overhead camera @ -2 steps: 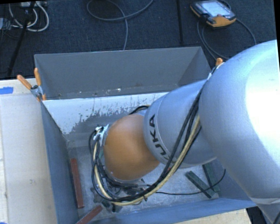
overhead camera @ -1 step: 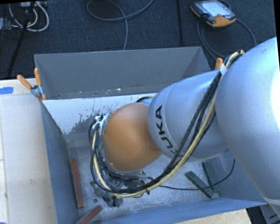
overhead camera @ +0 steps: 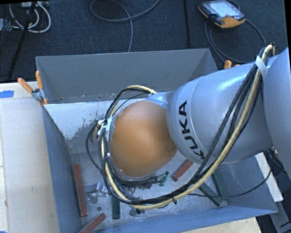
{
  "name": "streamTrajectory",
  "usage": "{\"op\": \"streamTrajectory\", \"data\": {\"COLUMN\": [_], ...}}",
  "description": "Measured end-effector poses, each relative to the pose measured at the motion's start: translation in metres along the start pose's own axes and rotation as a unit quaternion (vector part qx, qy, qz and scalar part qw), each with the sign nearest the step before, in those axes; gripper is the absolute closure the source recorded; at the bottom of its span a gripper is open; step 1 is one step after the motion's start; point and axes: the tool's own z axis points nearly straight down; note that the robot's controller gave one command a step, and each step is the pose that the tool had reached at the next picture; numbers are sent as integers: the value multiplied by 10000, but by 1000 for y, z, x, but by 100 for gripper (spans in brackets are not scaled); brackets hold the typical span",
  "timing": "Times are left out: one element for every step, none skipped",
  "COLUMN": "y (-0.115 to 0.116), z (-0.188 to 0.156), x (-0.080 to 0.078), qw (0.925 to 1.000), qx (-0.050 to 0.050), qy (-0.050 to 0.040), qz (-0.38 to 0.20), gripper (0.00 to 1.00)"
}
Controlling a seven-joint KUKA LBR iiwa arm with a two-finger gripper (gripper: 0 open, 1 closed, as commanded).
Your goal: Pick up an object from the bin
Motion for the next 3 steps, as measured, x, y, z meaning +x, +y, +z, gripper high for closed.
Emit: {"op": "streamTrajectory", "data": {"y": [0,-21,-23], "z": [1,84,84], "x": [0,39,38], "qw": [10000,9940,9938], "qx": [-4,6,35], "qy": [2,-7,-54], "qz": [20,1096,1110], "gripper": [0,100,0]}}
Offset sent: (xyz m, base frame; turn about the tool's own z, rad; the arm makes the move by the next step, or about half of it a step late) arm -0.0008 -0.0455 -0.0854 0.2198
